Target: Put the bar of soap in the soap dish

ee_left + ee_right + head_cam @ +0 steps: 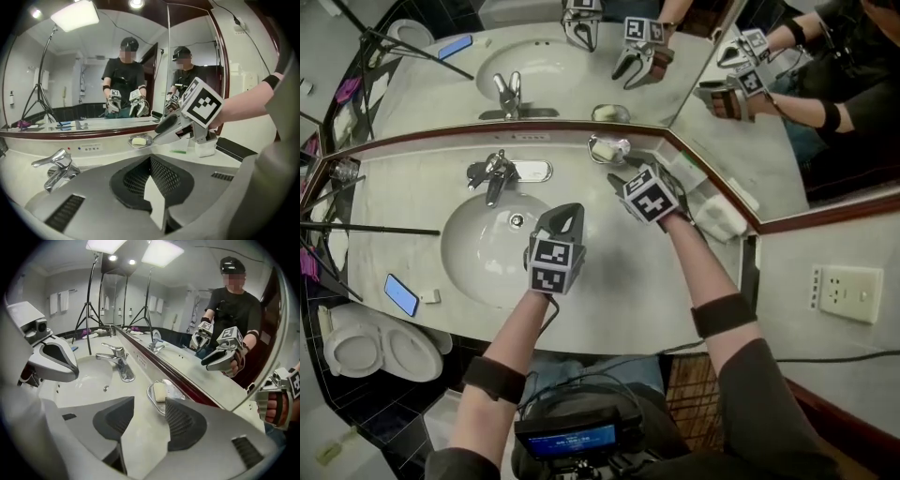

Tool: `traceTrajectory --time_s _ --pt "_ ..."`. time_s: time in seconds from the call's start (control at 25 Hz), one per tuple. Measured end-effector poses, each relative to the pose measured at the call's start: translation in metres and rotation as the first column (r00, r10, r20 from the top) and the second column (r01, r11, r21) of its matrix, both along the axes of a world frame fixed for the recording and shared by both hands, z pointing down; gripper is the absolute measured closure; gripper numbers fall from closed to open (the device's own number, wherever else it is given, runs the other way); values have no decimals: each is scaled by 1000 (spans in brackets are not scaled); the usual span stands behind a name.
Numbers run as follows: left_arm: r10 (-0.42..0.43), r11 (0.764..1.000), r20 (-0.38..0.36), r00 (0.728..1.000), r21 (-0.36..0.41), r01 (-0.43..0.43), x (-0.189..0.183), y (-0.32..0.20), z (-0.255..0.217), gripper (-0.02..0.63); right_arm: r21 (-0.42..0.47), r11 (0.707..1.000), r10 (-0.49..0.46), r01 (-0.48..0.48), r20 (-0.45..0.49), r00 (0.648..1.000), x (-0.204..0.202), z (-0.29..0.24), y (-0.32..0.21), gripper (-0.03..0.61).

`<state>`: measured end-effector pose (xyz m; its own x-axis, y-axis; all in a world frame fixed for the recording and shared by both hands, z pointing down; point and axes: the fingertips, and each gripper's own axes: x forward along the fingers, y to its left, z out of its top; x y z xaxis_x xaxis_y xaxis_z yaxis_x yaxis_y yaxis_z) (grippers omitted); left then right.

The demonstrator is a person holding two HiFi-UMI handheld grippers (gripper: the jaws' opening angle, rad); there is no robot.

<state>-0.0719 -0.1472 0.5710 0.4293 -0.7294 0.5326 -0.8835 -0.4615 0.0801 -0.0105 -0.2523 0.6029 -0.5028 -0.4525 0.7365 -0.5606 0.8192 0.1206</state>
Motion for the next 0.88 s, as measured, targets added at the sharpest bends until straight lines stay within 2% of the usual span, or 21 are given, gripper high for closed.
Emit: traceTrajectory --time_s 0.4,0.6,0.72,0.76,0.88 --pt "-28 999 -12 1000 -20 28 -12 -9 11 612 -69 997 -46 40 -95 994 -22 40 -51 337" --pt "-55 998 -22 998 -35 54 -24 -13 16 612 -110 994 -27 14 -118 993 -22 58 -66 331" --pt "-68 997 -31 997 -45 66 -29 -13 20 611 -143 989 -41 22 -129 991 -18 70 -67 366" --pt "-71 996 -33 997 -47 69 -31 -13 21 612 -146 989 -51 32 -132 990 -19 70 -66 421" --pt "-78 996 -38 996 -53 75 -33 -13 23 612 -147 988 -68 46 -147 987 -21 70 -65 431"
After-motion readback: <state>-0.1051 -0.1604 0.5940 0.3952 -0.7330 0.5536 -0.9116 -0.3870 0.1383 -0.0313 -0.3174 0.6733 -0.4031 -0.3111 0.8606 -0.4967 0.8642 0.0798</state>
